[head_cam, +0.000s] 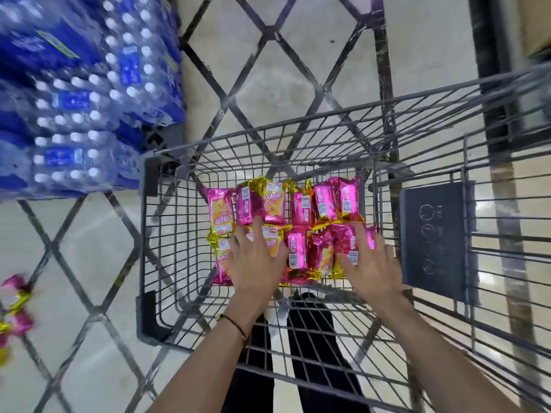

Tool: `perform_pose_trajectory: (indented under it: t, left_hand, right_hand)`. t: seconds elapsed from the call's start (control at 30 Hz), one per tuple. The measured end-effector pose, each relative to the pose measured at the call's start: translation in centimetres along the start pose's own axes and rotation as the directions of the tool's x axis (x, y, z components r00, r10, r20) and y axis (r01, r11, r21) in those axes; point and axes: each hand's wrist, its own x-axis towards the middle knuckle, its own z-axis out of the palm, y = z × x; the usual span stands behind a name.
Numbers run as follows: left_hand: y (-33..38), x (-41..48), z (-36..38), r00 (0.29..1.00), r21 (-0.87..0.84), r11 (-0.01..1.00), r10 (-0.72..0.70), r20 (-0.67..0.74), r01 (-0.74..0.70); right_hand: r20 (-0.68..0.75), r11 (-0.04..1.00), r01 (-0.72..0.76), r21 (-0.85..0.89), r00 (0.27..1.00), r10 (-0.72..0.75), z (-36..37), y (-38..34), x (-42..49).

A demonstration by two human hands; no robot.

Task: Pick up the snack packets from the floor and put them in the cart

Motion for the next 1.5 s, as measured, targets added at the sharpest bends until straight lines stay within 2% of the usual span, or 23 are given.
perform_pose_trajectory:
  t: [0.2,0.33,0.4,0.5,0.67,0.8,1.03,1.17,1.33,1.5]
  left_hand:
    - [-1.6,-3.3,-6.2,0.994,0.068,0.993,0.102,-0.045,-0.099]
    - [-3.8,-6.6,-10.5,0.976,0.138,0.982,0.147,-0.160,-0.126]
    - [-5.5,-8.2,-12.2,0.956,0.115,0.984,0.164,-0.244,-0.140]
    - [-8.2,-11.0,-15.0,0.928,0.111,0.988,0.142,-0.344,-0.110]
    - [-13.8,-16.3,-19.3,0.876,0.027,0.999,-0.014,-0.482,0.031]
    - [-19.5,-21.3,-21.2,0.821,-0.104,0.985,-0.173,-0.544,0.139]
    - [-31.8,-34.5,-22.2,0.669,-0.292,0.906,-0.423,-0.611,0.306]
    - [-39.4,-43.0,-21.7,0.596,-0.348,0.836,-0.547,-0.588,0.424]
    - [-47.0,-51.4,-20.3,0.488,-0.447,0.723,-0.688,-0.537,0.527]
    - [-51.7,-56.8,-19.2,0.417,-0.529,0.620,-0.783,-0.461,0.580]
  right_hand:
    - [-0.072,0.978,0.163,-0.130,0.982,-0.173,-6.1,-2.1,-4.6]
    - [-0.095,0.937,0.289,-0.197,0.945,-0.312,-9.6,-5.9,-7.6]
    - [-0.094,0.904,0.363,-0.224,0.916,-0.391,-11.0,-8.3,-9.3]
    - [-0.136,0.830,0.498,-0.251,0.831,-0.539,-12.9,-12.6,-12.3]
    - [-0.161,0.666,0.666,-0.337,0.656,-0.738,-14.5,-19.5,-18.0]
    - [-0.104,0.523,0.745,-0.413,0.532,-0.840,-13.8,-24.9,-23.4]
    - [-0.018,0.213,0.881,-0.423,0.226,-0.974,-8.0,-34.1,-37.3]
    - [0.043,0.074,0.885,-0.459,0.106,-0.993,-3.3,-38.1,-46.1]
    - [0.184,-0.058,0.890,-0.453,0.030,-0.982,1.9,-42.0,-56.1]
    - [0.267,-0.148,0.890,-0.431,-0.031,-0.963,5.6,-45.4,-62.6]
